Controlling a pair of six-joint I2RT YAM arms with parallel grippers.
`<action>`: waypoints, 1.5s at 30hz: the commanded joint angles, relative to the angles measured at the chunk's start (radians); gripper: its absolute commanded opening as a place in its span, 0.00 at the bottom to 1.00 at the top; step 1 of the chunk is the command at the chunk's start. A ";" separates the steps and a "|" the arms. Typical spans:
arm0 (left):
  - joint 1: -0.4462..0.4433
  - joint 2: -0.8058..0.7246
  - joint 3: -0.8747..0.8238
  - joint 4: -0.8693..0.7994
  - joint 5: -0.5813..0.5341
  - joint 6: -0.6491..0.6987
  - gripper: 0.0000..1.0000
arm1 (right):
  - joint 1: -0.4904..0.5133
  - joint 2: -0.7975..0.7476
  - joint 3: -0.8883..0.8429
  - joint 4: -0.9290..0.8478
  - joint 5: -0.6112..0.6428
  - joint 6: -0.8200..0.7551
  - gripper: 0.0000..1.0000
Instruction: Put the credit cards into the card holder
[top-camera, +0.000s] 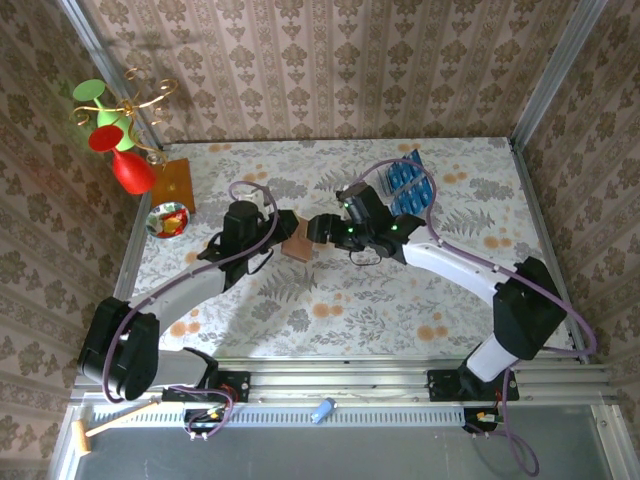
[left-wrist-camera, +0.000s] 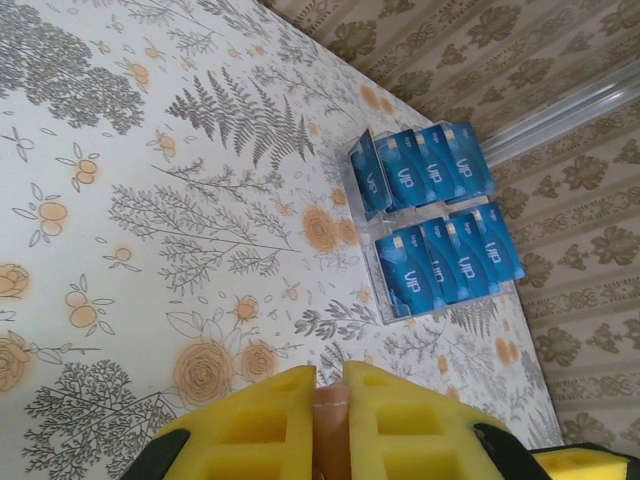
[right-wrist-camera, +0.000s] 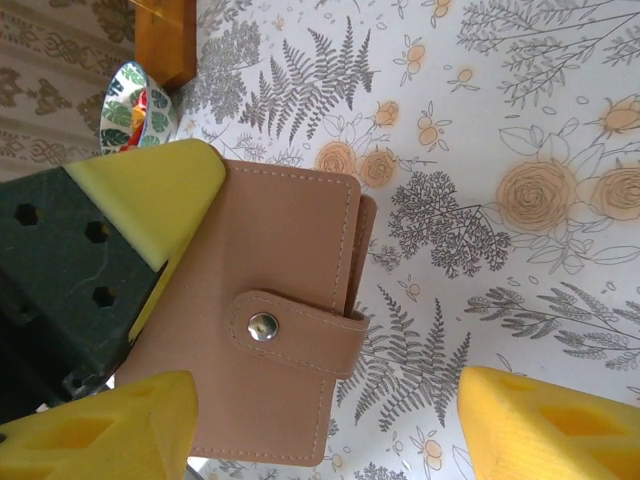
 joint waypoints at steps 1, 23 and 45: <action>-0.010 -0.019 0.036 0.002 -0.049 -0.011 0.00 | 0.020 0.037 0.049 0.014 0.031 -0.009 0.70; -0.018 -0.052 0.038 0.001 -0.087 -0.006 0.00 | -0.006 0.117 -0.045 0.010 0.097 0.050 0.52; -0.020 -0.032 0.033 -0.006 -0.067 0.053 0.00 | -0.070 -0.073 -0.183 0.213 -0.115 0.145 0.50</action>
